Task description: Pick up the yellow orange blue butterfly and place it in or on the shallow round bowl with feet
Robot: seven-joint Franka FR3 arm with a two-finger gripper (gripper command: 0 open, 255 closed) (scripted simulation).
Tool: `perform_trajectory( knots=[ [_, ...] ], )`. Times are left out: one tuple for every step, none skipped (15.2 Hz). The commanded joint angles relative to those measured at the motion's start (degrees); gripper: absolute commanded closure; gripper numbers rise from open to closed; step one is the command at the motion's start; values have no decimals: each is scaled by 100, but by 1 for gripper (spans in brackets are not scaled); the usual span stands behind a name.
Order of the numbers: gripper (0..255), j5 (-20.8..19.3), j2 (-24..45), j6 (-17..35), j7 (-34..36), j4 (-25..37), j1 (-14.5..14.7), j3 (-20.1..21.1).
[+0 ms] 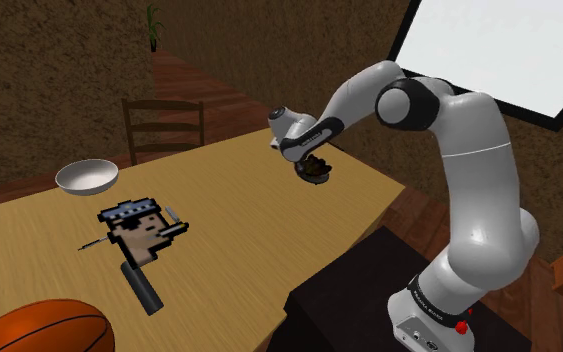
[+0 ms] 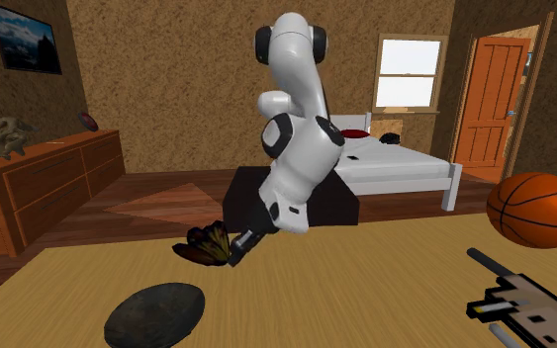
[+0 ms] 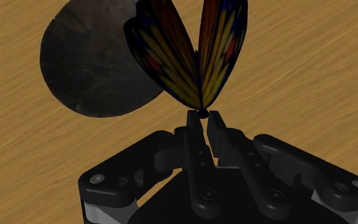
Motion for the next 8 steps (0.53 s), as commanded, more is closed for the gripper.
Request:
perform_trajectory(
  knots=[
    [255,65,353,-94,-283,575,-127,-29],
    [255,98,521,-144,-417,855,-190,-40],
    [255,134,698,-201,-555,1150,-253,-49],
    [255,172,884,-267,-695,1464,-315,-56],
    [255,214,1082,-342,-840,1799,-377,-63],
    [255,258,1294,-429,-990,2160,-438,-67],
    [255,305,1523,-530,-1147,2554,-498,-69],
    [255,368,1829,-674,-1347,3083,-569,-72]
  ],
)
